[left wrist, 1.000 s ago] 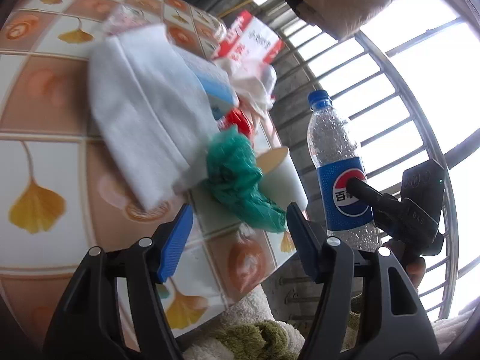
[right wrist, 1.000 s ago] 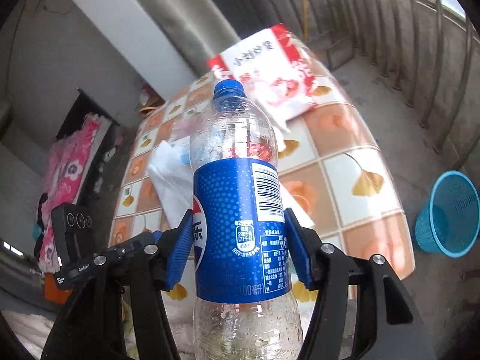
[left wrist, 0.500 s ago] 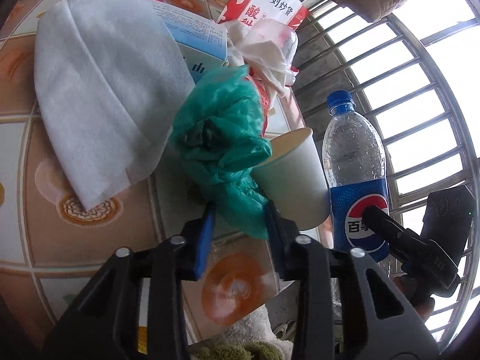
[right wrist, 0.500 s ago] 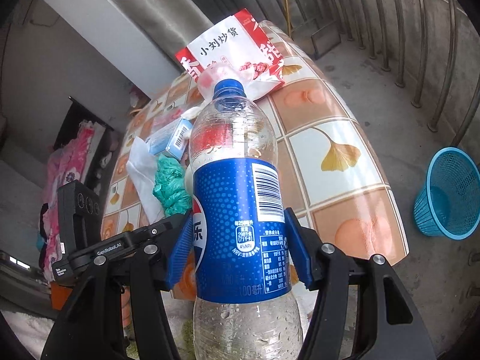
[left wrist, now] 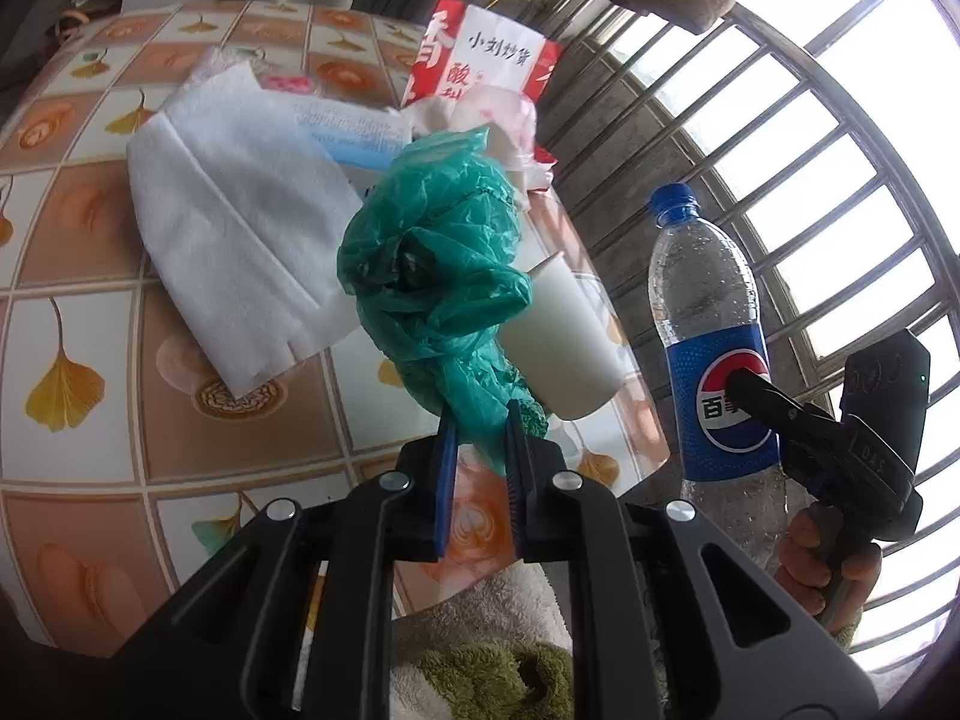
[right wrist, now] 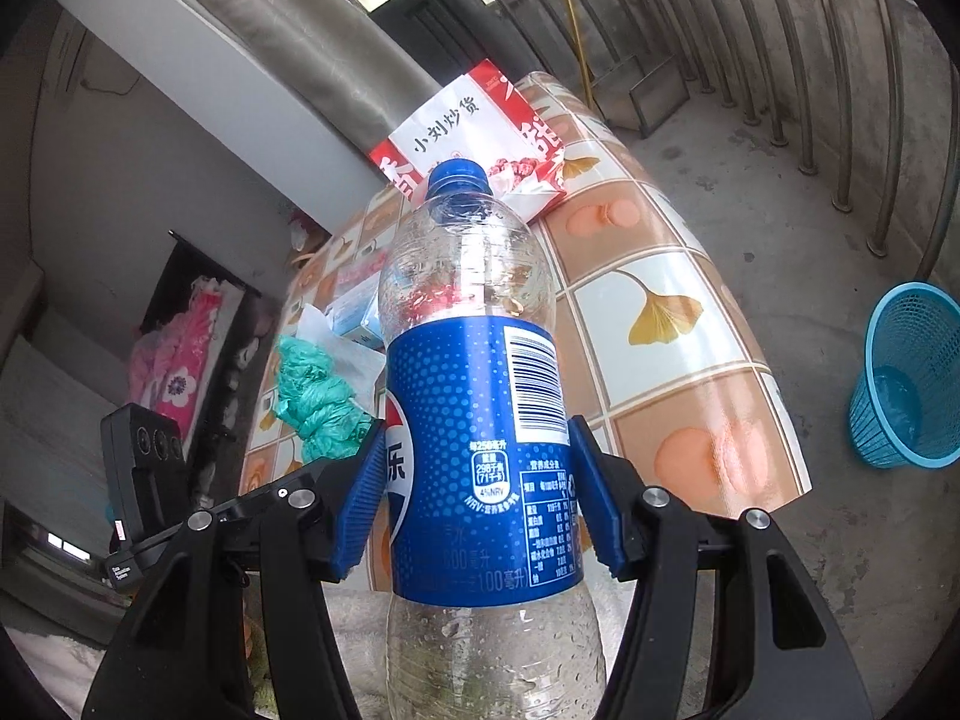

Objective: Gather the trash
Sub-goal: 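Grasp the green plastic bag with the left tool and lift it, then carry bag and bottle to the blue wastebasket and release both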

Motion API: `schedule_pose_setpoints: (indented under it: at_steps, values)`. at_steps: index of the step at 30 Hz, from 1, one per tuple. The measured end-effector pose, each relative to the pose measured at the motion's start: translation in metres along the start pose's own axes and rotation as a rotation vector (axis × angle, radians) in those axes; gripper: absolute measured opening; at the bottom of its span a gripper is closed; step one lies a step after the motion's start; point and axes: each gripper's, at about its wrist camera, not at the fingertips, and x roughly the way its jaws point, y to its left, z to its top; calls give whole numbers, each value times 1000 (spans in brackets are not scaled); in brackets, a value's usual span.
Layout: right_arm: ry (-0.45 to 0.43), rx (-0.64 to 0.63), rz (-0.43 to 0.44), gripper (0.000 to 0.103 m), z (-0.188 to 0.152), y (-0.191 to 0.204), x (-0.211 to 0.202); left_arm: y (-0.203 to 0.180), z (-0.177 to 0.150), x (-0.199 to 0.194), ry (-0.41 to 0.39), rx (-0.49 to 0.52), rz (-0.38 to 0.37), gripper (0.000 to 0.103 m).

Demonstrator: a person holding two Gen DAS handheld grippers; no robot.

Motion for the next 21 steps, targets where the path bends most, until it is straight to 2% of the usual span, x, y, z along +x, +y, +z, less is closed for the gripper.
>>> schedule_pose_setpoints:
  at_steps: [5,9,15,21]
  values:
    - [-45,32,15,57,-5,-15,-19,-34,4,-17,-42,111,-3,13]
    - [-94,71,13,57,-11,-32,-40,-70,9,-10,-37,208,-24,13]
    - [-176,159,-23,57,-21,-70,-75,-132,15,24,30,344,-82,13]
    - [-254,283,-75,57,-34,-117,-105,-194,12,77,128,483,-115,13]
